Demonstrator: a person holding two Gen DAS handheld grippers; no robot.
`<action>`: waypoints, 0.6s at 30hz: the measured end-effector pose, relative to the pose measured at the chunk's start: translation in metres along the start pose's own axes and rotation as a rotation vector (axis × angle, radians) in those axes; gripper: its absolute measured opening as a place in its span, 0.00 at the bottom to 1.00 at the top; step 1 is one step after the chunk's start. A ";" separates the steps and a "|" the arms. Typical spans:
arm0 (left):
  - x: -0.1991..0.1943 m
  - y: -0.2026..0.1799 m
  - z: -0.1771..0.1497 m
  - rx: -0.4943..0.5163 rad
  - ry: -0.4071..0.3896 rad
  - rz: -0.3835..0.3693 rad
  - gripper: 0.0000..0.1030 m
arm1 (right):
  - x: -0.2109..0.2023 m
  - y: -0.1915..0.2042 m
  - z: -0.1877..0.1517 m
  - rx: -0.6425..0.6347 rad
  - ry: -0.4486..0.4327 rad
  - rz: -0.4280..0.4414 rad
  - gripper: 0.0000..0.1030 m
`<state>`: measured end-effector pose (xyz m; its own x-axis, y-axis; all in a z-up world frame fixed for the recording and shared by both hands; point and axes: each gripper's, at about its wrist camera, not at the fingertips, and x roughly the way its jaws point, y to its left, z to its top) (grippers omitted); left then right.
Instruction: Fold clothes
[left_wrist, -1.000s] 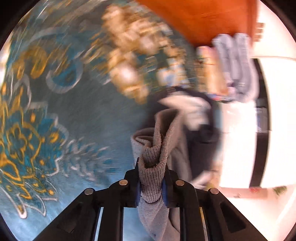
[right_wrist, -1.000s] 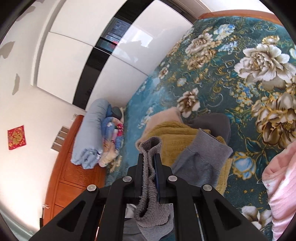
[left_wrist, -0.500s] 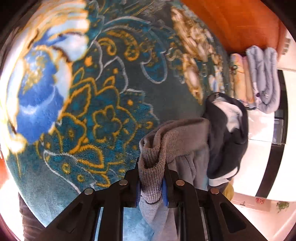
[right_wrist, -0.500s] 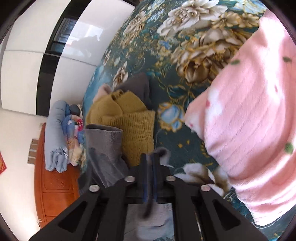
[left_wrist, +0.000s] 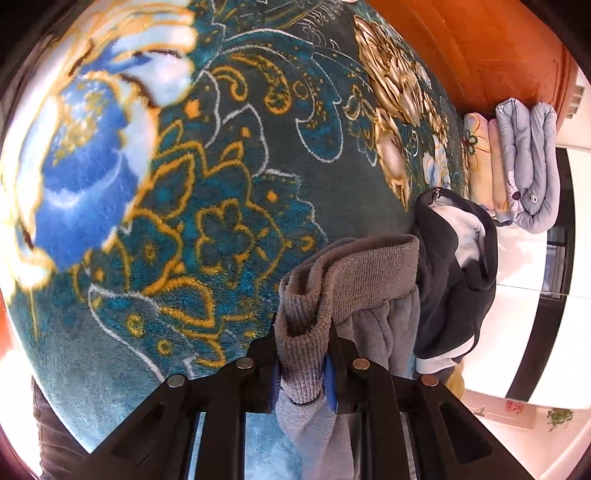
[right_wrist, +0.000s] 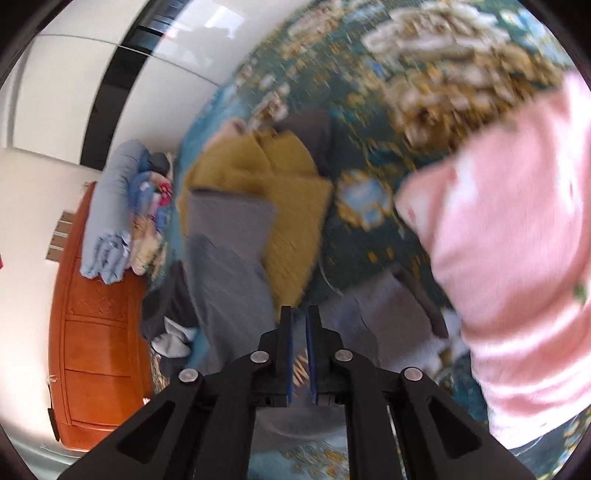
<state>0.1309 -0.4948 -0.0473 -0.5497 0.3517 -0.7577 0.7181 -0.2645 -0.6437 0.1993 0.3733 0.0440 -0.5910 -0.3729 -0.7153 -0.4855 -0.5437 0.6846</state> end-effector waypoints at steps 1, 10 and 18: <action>0.001 -0.001 0.000 0.006 0.001 0.008 0.20 | 0.009 -0.007 -0.005 0.018 0.025 -0.008 0.20; -0.021 -0.006 -0.006 -0.007 0.022 0.055 0.36 | 0.069 -0.005 -0.002 0.201 0.069 -0.078 0.46; -0.011 -0.094 -0.037 0.206 0.115 0.053 0.46 | 0.088 -0.007 0.012 0.425 0.035 -0.295 0.46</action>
<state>0.0849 -0.4401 0.0255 -0.4530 0.4294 -0.7813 0.6359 -0.4586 -0.6208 0.1425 0.3533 -0.0223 -0.3710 -0.2792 -0.8857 -0.8515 -0.2784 0.4444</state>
